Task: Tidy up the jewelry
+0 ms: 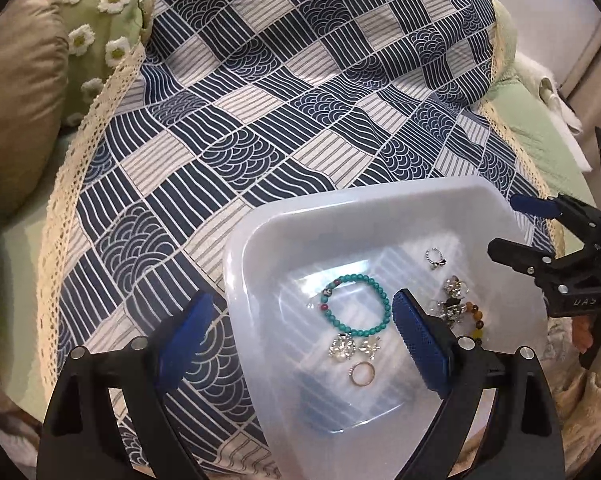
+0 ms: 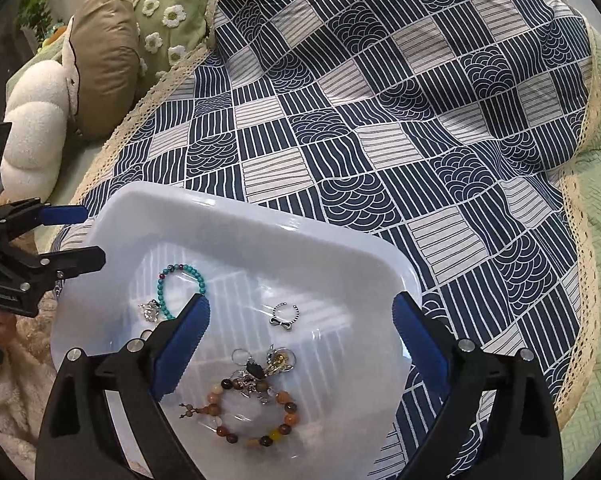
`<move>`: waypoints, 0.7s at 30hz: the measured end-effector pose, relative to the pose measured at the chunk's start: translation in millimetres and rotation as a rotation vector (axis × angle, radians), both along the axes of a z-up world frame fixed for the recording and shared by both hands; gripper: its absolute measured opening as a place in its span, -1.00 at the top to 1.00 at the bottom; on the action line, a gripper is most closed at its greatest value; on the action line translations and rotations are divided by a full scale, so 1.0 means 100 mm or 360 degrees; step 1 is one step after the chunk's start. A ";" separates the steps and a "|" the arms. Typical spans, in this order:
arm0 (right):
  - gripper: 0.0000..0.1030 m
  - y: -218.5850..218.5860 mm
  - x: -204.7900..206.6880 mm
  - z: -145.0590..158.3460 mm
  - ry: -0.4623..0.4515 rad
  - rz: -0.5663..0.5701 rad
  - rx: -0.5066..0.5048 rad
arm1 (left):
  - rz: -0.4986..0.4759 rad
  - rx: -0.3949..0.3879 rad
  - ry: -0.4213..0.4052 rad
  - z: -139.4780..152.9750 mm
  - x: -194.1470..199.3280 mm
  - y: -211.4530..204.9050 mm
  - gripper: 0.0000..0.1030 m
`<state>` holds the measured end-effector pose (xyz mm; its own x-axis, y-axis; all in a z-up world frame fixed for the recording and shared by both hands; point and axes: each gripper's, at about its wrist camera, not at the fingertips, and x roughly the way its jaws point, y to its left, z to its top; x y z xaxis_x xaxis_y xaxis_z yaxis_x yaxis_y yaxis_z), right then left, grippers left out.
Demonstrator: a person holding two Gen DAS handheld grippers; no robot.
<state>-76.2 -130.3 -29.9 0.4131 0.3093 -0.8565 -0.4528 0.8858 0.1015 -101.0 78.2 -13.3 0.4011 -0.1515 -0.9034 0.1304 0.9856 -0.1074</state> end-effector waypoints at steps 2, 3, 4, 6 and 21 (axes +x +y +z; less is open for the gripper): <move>-0.77 0.02 -0.01 0.00 -0.0013 0.0006 -0.0024 | -0.0016 0.0026 -0.0002 -0.01 0.00 -0.02 -0.68; -0.77 0.04 -0.02 -0.01 -0.0017 0.0011 -0.0036 | -0.0020 0.0034 -0.0002 -0.01 -0.01 -0.03 -0.68; -0.77 0.04 -0.02 -0.01 -0.0016 0.0017 -0.0041 | -0.0023 0.0045 -0.0001 -0.02 -0.01 -0.04 -0.68; -0.77 0.05 -0.02 -0.02 -0.0013 0.0028 -0.0043 | -0.0033 0.0069 0.0001 -0.03 -0.01 -0.06 -0.68; -0.77 0.08 -0.04 -0.05 -0.0004 0.0055 -0.0071 | -0.0042 0.0099 0.0003 -0.04 -0.02 -0.09 -0.70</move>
<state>-80.0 -122.2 -35.0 0.4053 0.2847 -0.8687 -0.4833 0.8734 0.0608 -102.7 69.0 -17.1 0.3960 -0.1052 -0.9122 0.1562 0.9867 -0.0460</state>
